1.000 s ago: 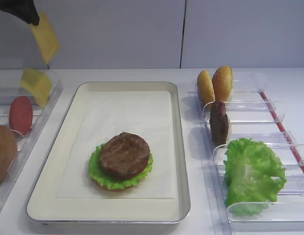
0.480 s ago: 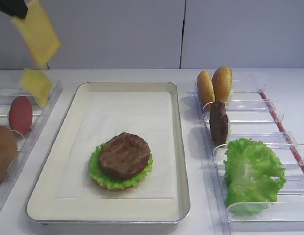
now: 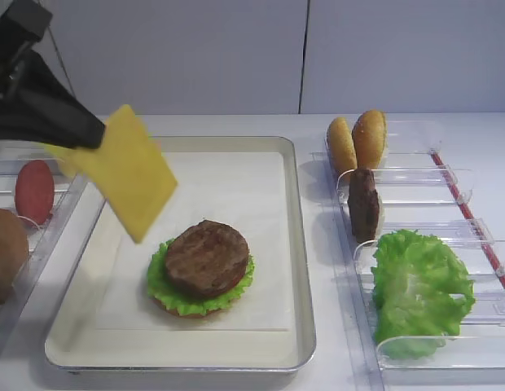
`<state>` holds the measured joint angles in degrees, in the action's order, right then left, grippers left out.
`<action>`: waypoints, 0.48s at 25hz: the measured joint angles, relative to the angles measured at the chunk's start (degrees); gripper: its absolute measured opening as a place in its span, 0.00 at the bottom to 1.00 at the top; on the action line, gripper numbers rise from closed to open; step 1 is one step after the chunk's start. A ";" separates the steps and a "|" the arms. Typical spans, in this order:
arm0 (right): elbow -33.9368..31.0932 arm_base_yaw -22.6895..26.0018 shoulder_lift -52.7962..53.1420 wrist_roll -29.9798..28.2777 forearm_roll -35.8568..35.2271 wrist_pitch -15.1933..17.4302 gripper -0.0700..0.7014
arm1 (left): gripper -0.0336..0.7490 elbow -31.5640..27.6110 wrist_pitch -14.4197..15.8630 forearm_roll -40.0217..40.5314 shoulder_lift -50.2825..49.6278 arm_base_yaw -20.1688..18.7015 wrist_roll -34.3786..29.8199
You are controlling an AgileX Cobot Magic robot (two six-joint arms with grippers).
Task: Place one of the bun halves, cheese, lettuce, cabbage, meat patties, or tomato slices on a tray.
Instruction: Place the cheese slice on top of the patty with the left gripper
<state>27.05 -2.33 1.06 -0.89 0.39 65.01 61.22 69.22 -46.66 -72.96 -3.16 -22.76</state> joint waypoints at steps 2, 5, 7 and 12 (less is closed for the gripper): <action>0.00 0.00 0.00 0.00 0.00 0.00 0.16 | 0.03 -4.68 -1.67 -8.81 0.10 0.00 -5.42; 0.00 0.00 0.00 0.00 0.00 0.00 0.16 | 0.03 -10.78 -5.01 -18.78 0.13 0.00 -12.41; 0.00 0.00 0.00 0.00 0.00 0.00 0.16 | 0.03 -13.79 -6.86 -22.93 0.23 0.00 -15.42; 0.00 0.00 0.00 -0.11 0.00 0.00 0.16 | 0.03 -20.29 -11.98 -30.71 0.23 -2.09 -21.00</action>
<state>27.05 -2.33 1.06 -1.00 0.39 65.01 40.92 57.24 -77.38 -72.74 -5.25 -43.76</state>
